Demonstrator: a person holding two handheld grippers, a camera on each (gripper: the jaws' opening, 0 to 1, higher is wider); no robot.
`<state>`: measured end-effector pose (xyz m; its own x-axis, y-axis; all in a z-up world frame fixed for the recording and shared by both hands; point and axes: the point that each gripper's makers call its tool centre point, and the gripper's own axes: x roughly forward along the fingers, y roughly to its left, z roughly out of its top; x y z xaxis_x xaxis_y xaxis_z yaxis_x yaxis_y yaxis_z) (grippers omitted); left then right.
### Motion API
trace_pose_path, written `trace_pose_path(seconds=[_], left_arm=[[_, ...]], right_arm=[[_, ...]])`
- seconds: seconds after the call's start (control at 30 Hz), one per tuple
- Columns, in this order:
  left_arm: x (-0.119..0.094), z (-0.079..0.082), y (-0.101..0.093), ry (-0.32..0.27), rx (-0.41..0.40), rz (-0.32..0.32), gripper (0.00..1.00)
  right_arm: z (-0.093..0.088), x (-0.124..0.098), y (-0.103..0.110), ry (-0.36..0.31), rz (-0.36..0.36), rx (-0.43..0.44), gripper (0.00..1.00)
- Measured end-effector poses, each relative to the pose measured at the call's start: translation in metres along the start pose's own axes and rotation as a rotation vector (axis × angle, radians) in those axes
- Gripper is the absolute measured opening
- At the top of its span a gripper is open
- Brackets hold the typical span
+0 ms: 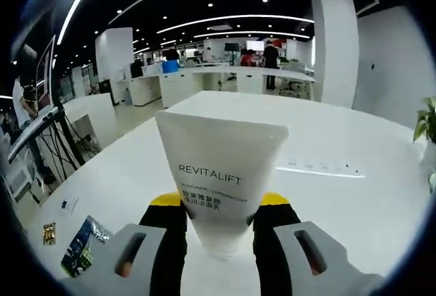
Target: Arrange the skincare products in the storage area until every visible bottle or jar stands upright without overlapping.
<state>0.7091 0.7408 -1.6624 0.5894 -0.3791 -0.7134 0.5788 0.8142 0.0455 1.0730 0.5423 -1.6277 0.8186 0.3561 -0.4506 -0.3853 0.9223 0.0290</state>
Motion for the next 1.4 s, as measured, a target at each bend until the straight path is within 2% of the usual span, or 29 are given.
trace_pose_path(seconds=[0.47,0.7,0.97,1.2,1.4], left_arm=[[0.000,0.000,0.000,0.002,0.004,0.001,0.16],[0.000,-0.001,0.000,0.004,0.008,0.000,0.16],[0.001,-0.002,0.000,0.010,0.010,0.003,0.16],[0.001,-0.003,0.000,0.013,0.010,0.002,0.16],[0.001,-0.003,0.001,0.014,0.009,0.002,0.16]], right_arm=[[-0.002,-0.004,0.004,-0.021,0.004,-0.037,0.35],[-0.003,-0.007,0.008,-0.006,0.036,-0.047,0.36],[0.000,-0.004,0.008,0.015,0.034,-0.016,0.36],[0.001,0.003,0.004,0.037,0.041,-0.013,0.43],[0.000,-0.004,-0.002,0.027,0.038,0.005,0.48]])
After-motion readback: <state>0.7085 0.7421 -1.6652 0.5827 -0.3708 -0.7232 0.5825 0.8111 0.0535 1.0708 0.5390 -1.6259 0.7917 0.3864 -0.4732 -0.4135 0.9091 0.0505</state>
